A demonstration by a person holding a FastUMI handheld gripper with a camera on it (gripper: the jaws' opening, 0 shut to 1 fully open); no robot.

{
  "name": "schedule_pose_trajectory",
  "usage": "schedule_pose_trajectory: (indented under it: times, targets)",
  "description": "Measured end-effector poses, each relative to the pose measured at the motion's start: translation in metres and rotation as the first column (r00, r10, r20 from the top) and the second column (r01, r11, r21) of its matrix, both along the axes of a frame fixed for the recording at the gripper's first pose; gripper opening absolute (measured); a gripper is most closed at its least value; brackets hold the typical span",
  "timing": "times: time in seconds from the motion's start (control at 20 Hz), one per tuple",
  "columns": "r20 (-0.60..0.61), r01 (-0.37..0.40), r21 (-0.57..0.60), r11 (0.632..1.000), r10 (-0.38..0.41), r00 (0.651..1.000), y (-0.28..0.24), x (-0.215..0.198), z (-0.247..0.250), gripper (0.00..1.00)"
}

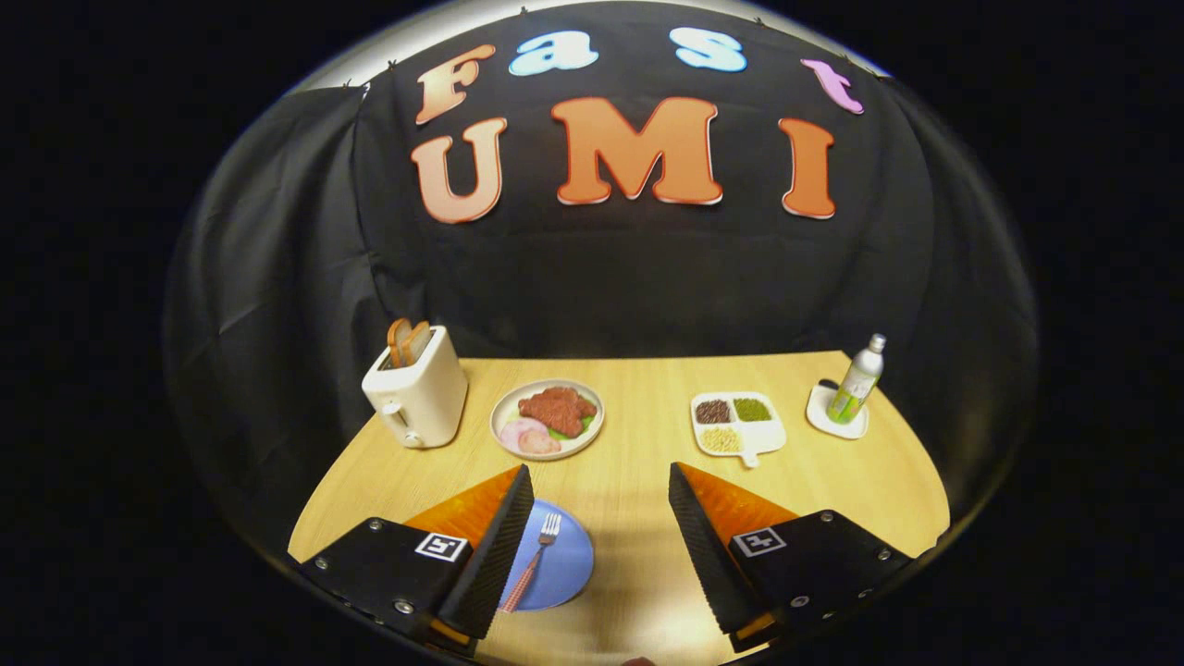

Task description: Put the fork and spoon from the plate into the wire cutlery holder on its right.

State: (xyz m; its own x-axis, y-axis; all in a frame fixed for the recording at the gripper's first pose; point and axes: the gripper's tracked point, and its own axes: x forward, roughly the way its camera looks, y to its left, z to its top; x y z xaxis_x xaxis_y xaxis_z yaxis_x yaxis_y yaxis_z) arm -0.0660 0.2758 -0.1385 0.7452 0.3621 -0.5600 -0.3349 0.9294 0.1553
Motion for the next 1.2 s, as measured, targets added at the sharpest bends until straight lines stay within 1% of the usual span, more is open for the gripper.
schedule_pose_trajectory:
  times: [0.1,0.25,0.4,0.55,0.65,0.85,1.0,1.15,1.2]
  targets:
    - [-0.099,-0.036,-0.007,0.999,0.035,0.994,0.018,-0.014,-0.025,0.89]
    - [-0.22,-0.056,-0.022,0.998,0.05,0.974,0.037,-0.032,-0.06,0.89]
    - [-0.342,-0.096,-0.037,0.995,0.077,0.937,0.049,-0.053,-0.092,0.86]
    - [-0.425,-0.1,-0.051,0.994,0.069,0.902,0.058,-0.067,-0.119,0.81]
    - [-0.449,-0.1,-0.058,0.993,0.063,0.891,0.062,-0.075,-0.131,0.77]
    - [-0.513,-0.098,-0.081,0.992,0.043,0.857,0.062,-0.092,-0.156,0.66]
    - [-0.54,-0.098,-0.092,0.991,0.033,0.841,0.064,-0.1,-0.167,0.55]
    - [-0.549,-0.098,-0.122,0.988,0.015,0.835,0.065,-0.1,-0.179,0.44]
    - [-0.55,-0.096,-0.128,0.987,0.01,0.835,0.067,-0.1,-0.182,0.39]
